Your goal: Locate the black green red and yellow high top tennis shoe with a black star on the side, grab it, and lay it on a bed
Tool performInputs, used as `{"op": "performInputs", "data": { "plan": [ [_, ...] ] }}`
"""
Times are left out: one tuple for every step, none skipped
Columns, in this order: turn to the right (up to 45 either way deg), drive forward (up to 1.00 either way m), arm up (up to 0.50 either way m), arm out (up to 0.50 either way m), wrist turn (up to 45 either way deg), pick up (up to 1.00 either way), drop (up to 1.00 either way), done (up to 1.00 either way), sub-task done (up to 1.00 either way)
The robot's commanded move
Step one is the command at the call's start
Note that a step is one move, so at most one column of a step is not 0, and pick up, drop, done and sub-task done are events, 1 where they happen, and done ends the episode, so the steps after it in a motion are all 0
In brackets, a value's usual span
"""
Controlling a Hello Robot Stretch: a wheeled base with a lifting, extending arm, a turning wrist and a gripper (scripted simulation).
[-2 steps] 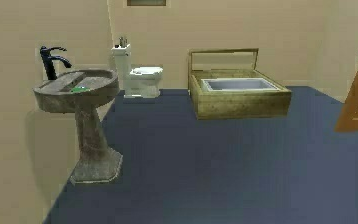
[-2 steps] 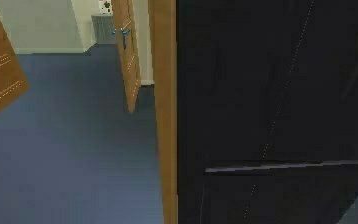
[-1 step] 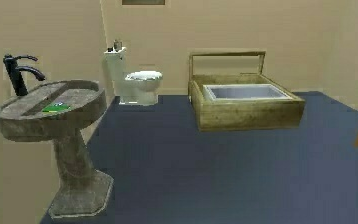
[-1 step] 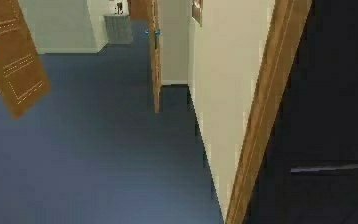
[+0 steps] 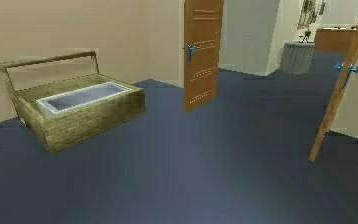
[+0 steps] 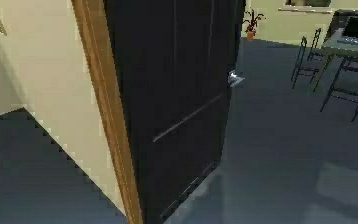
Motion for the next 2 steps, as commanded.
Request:
{"op": "performInputs", "data": {
  "plan": [
    [21.0,0.0,0.0,0.0,0.0,0.0,0.0,0.0,0.0],
    [0.0,1.0,0.0,0.0,0.0,0.0,0.0,0.0,0.0]
  ]
}}
